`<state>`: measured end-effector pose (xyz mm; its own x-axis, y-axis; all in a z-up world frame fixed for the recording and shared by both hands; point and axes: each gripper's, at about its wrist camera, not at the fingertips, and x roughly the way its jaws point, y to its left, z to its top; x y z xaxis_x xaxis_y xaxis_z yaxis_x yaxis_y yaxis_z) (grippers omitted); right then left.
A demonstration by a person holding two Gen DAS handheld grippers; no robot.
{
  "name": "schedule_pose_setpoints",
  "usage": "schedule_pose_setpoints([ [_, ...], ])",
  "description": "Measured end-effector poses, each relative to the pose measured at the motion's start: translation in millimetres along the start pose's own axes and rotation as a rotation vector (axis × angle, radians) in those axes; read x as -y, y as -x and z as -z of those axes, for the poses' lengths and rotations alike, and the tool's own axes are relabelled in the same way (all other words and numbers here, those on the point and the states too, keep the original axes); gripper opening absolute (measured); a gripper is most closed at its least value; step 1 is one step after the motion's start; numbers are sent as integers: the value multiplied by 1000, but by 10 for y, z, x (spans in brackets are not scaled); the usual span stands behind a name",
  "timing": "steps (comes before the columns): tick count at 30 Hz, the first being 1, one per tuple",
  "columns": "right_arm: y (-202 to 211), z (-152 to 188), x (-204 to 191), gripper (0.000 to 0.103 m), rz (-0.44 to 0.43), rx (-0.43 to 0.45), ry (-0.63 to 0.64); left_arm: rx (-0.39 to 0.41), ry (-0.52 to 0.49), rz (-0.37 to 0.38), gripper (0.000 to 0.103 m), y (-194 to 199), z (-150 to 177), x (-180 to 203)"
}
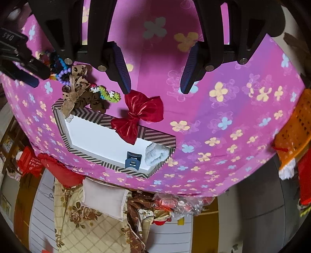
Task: Organize jewelry
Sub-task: 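Move both tools back to the red bow and the tan ribbon bow, then grasp the red satin bow with the left tool while the right tool grasps the tan ribbon bow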
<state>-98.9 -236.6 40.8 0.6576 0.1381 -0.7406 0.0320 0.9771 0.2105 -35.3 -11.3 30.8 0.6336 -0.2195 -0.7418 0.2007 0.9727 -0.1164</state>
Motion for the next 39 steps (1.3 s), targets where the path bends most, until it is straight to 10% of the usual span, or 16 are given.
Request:
schedule_pose_setpoints([
  [39, -496, -102, 168, 83, -64, -79, -164, -99, 38, 104, 62, -560, -223, 40],
])
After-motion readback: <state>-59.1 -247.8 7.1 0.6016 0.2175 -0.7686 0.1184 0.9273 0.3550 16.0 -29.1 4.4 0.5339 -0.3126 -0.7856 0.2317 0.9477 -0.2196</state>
